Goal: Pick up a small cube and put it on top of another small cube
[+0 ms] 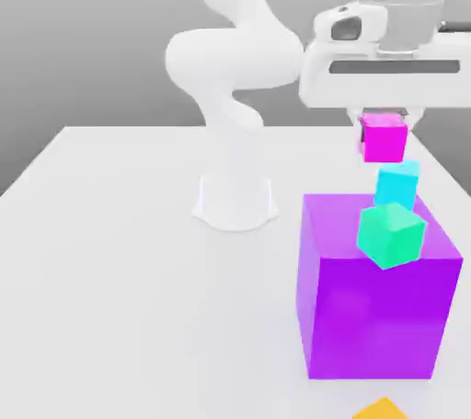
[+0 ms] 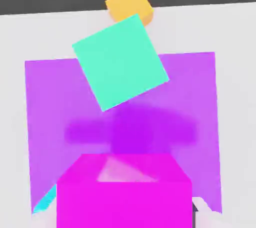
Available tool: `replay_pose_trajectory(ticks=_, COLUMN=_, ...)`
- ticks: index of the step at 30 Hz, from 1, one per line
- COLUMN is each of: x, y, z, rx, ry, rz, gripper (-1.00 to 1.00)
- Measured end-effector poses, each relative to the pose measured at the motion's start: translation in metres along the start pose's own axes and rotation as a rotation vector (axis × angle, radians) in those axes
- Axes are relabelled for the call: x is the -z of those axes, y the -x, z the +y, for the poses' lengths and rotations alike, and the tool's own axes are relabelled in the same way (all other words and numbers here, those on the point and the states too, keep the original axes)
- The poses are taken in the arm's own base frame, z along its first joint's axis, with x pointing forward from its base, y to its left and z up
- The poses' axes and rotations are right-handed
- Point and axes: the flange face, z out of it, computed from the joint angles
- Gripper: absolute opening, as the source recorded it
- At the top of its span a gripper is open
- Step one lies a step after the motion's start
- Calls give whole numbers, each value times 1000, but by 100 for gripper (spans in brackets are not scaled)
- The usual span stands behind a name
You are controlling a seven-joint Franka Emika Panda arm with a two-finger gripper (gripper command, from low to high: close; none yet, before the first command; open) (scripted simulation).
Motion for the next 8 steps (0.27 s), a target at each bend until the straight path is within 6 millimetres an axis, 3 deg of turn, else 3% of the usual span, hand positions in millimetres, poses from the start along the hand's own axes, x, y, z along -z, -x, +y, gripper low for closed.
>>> replay_pose_trajectory(ticks=4, x=-45, y=14, z=0, rx=14, ry=2, rz=1, gripper=-100)
replay_pose_trajectory(ticks=5, x=-52, y=14, z=1, rx=15, ry=2, rz=2, gripper=100)
replay_pose_trajectory(ticks=8, x=-52, y=14, z=1, rx=15, ry=2, rz=2, gripper=100)
